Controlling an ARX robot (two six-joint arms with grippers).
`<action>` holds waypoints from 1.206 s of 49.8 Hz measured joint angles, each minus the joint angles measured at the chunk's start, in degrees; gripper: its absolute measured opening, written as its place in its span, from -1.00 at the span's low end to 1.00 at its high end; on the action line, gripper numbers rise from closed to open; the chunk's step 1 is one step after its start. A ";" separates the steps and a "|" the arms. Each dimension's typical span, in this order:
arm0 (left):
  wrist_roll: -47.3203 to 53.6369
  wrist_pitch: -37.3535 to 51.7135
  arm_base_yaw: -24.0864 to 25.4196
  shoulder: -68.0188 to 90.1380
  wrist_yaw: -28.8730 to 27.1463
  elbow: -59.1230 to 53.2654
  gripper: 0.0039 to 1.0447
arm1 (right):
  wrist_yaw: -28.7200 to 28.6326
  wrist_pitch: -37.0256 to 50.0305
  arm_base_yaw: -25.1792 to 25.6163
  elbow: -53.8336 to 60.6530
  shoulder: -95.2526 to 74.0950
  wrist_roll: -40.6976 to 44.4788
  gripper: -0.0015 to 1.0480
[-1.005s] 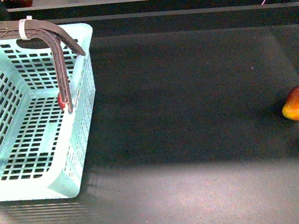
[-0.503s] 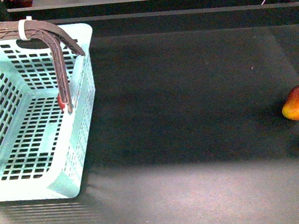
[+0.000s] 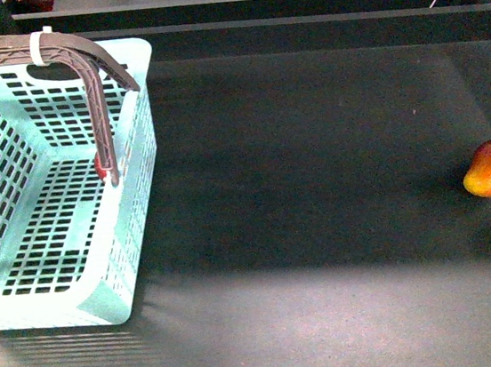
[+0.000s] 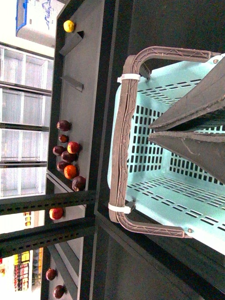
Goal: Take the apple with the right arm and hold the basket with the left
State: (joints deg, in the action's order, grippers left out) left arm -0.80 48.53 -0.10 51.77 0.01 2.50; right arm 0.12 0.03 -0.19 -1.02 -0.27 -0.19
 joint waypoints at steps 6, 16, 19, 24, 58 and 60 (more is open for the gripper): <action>0.04 -3.69 0.00 -4.55 0.00 -0.77 -0.94 | 0.00 0.00 0.00 0.00 0.00 0.00 0.83; 0.15 -12.02 0.00 -14.03 0.00 -1.64 -0.94 | 0.00 0.00 0.00 0.00 0.00 0.02 0.83; 0.15 -14.16 0.00 -16.46 0.00 -1.64 -0.94 | 0.00 0.00 0.00 0.00 0.00 0.02 0.83; 0.15 -18.23 0.00 -20.92 0.00 -1.66 -0.94 | 0.00 0.00 0.00 0.00 0.00 0.00 0.83; 0.15 -35.95 0.00 -39.28 0.00 -1.66 -0.94 | 0.00 0.00 0.00 0.00 0.00 0.00 0.83; 0.17 -36.33 0.00 -39.63 0.00 -1.66 -0.94 | 0.00 0.00 0.00 0.00 0.00 0.02 0.83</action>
State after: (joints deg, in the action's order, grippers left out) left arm -0.62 12.21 -0.10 12.14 0.01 0.84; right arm 0.12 0.03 -0.19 -1.02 -0.27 -0.16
